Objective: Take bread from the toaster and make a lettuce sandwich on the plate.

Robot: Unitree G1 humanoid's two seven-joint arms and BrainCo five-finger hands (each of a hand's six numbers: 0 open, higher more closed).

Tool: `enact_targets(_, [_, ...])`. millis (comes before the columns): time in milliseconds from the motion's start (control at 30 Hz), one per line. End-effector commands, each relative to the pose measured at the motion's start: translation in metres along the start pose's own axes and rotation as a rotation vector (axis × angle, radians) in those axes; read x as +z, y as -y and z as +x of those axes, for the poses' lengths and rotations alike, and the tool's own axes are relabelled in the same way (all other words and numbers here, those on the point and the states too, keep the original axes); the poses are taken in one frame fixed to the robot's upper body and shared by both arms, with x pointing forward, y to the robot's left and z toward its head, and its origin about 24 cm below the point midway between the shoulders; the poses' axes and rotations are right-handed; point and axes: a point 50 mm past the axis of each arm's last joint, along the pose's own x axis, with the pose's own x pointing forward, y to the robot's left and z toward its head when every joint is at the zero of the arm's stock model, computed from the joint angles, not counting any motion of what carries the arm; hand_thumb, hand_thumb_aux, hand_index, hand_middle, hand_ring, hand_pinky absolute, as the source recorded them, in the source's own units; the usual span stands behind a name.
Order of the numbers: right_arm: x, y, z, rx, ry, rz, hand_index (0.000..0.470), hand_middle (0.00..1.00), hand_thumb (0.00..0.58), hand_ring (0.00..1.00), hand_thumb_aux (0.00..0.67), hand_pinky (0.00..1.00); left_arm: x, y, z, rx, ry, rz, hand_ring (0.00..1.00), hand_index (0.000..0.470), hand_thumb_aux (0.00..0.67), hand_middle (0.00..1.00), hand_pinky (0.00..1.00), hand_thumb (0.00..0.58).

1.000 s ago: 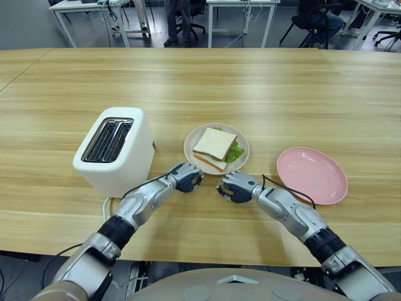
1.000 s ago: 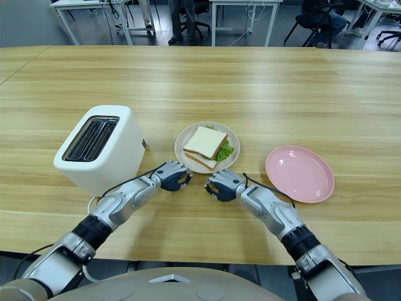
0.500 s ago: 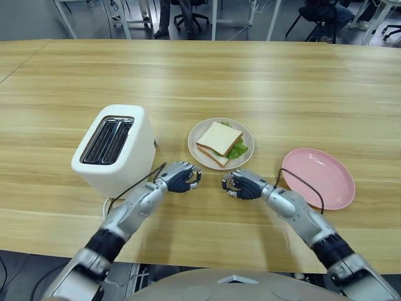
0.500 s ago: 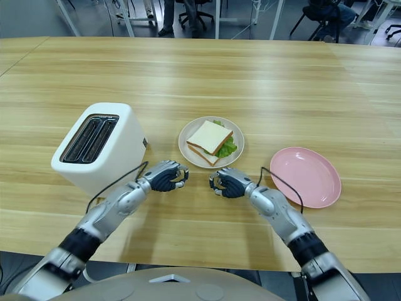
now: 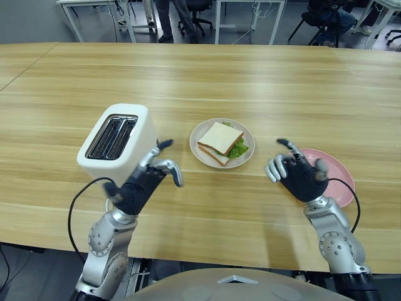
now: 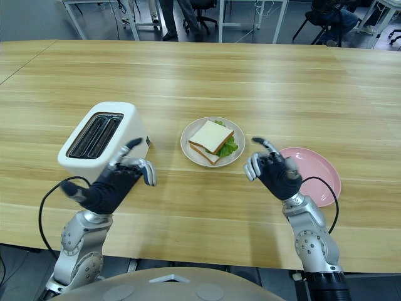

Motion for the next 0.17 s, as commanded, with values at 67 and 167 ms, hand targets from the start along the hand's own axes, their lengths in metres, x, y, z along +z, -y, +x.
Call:
enact_targets(67, [0.001, 0.011, -0.006, -0.06, 0.031, 0.037, 0.0, 0.0, 0.0, 0.0, 0.0, 0.0, 0.002, -0.014, -0.007, 0.059, 0.034, -0.038, 0.0, 0.0, 0.0, 0.0, 0.0, 0.0])
enact_targets(167, [-0.003, 0.013, -0.008, -0.093, 0.043, 0.014, 0.0, 0.0, 0.0, 0.0, 0.0, 0.0, -0.001, -0.023, -0.007, 0.099, 0.021, -0.001, 0.0, 0.0, 0.0, 0.0, 0.0, 0.0])
